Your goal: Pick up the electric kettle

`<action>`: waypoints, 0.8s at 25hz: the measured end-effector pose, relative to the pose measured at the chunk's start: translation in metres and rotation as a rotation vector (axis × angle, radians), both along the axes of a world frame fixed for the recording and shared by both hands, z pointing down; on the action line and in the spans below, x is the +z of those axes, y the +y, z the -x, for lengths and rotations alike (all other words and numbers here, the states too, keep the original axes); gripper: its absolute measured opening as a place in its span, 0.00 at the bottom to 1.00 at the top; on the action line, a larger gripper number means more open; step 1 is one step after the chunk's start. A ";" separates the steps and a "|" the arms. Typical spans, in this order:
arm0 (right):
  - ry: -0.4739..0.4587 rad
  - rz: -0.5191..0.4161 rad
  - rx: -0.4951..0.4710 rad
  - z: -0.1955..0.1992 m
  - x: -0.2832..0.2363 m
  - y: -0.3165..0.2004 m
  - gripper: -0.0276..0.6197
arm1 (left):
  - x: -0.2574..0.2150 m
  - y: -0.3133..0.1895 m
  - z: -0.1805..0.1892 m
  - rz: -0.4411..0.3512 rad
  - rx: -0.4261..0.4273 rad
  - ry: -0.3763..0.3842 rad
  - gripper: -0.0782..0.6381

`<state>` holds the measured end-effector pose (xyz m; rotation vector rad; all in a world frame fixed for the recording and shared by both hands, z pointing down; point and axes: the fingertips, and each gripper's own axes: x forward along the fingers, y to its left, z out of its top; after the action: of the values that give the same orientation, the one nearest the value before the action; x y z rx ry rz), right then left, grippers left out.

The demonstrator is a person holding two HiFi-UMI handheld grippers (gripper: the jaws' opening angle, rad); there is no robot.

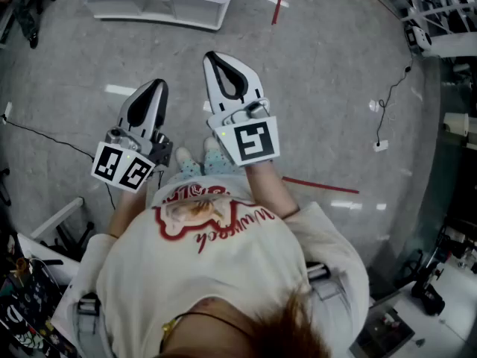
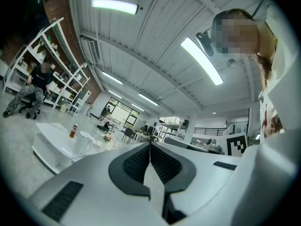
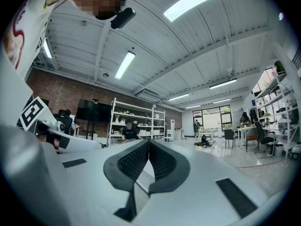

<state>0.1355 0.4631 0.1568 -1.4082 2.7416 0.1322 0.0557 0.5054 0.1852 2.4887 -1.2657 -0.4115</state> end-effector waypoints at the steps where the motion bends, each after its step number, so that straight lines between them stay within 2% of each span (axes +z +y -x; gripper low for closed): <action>1: 0.000 -0.001 0.000 0.000 -0.001 0.001 0.07 | 0.000 0.001 0.000 0.000 -0.001 0.001 0.13; 12: 0.000 -0.006 -0.004 0.000 -0.003 0.007 0.07 | -0.004 0.008 0.002 -0.012 -0.010 -0.003 0.13; 17: -0.087 -0.024 -0.009 -0.003 -0.015 0.012 0.07 | -0.001 0.009 0.003 -0.007 -0.009 -0.009 0.13; 20: -0.102 -0.028 -0.023 -0.008 -0.018 0.011 0.07 | 0.001 0.008 0.001 -0.006 -0.015 -0.011 0.13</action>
<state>0.1435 0.4736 0.1390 -1.3366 2.6622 0.0940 0.0546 0.5138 0.1860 2.4909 -1.2899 -0.4067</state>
